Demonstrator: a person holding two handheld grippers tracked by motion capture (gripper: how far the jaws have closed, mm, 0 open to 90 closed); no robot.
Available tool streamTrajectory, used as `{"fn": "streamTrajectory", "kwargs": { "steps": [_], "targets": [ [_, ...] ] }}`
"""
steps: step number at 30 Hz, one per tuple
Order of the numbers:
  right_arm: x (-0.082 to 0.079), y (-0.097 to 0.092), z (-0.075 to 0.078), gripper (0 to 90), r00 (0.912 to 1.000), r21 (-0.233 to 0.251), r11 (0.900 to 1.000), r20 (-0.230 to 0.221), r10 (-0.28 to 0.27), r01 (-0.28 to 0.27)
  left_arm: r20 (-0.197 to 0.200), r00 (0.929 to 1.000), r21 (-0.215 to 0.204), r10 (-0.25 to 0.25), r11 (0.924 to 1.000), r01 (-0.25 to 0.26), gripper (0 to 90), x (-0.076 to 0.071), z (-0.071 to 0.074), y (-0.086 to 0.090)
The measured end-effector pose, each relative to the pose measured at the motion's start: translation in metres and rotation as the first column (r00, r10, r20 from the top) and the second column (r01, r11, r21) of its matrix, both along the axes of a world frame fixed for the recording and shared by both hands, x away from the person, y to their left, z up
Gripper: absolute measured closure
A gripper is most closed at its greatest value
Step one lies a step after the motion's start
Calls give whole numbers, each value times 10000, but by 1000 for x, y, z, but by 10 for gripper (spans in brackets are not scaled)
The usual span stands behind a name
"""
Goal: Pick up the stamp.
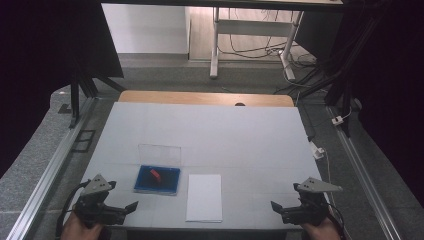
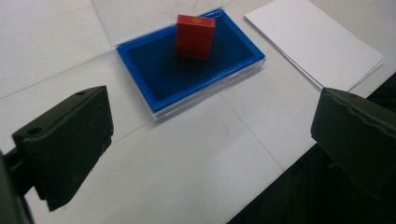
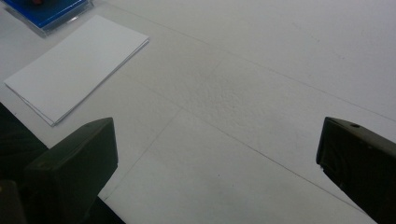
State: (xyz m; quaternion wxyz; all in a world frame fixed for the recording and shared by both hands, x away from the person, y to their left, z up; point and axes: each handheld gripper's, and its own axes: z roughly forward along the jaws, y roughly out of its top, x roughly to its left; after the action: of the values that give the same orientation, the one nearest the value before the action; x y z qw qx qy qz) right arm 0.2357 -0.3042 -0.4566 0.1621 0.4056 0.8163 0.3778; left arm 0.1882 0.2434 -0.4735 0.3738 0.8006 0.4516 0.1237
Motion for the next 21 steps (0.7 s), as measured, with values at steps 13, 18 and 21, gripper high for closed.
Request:
{"fn": "streamTrajectory", "kwargs": {
  "steps": [13, 18, 21],
  "targets": [
    [1, 1, -1, 0, 10000, -28, 10000, -71, 47, -48, 235, 9988, -52, -435, 9990, 436, 0, 20, -3, -15],
    [1, 1, -1, 0, 9999, -31, 10000, -84, 58, -59, 447, 9977, 119, -511, 9986, 506, 0, 25, -6, -19],
    [1, 1, -1, 0, 9999, -55, 10000, -101, 57, -58, 412, 9979, 49, -493, 9988, 491, 0, 29, -7, -21]
  ]
}}
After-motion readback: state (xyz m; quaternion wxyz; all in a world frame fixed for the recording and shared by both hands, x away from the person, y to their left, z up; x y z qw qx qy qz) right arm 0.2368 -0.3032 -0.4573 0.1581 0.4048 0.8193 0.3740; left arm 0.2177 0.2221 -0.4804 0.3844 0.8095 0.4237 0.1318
